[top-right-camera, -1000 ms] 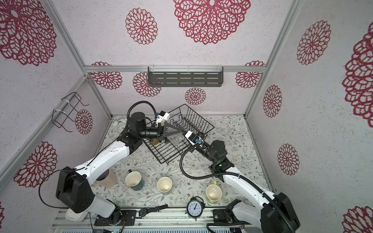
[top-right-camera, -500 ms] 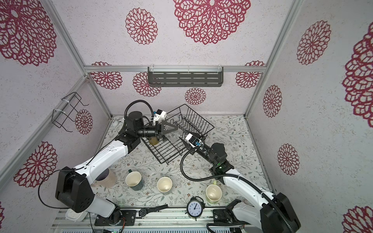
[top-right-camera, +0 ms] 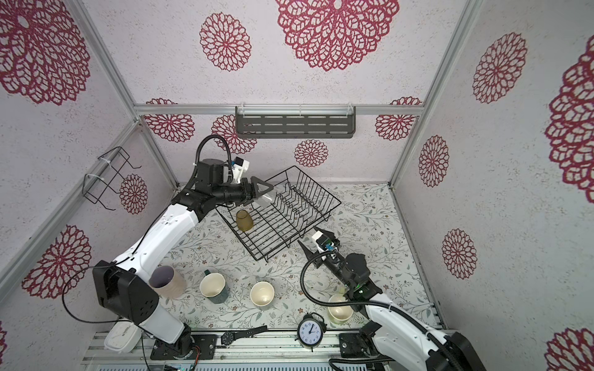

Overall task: Load cups into a dish rack
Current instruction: Place the cup upside down at the dish rack.

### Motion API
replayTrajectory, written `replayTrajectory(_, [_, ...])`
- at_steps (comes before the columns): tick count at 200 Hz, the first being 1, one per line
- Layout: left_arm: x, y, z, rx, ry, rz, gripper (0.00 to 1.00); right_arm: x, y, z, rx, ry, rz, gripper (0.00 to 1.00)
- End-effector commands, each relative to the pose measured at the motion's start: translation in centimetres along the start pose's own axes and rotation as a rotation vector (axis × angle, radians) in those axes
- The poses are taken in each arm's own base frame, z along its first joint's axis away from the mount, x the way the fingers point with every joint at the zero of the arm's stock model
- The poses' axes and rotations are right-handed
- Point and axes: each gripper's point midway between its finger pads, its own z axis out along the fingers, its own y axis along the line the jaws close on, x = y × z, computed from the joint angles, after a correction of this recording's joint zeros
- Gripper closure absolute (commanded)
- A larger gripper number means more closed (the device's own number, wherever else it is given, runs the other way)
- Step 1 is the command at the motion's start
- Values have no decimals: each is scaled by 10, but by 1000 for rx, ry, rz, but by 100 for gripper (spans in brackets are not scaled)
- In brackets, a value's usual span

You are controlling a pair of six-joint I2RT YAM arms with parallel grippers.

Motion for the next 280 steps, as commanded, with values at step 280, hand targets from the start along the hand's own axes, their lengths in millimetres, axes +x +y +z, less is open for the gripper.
replayTrajectory(280, [-20,244,121,-860,36,309,42,77,-60,-62,438,149,183,1])
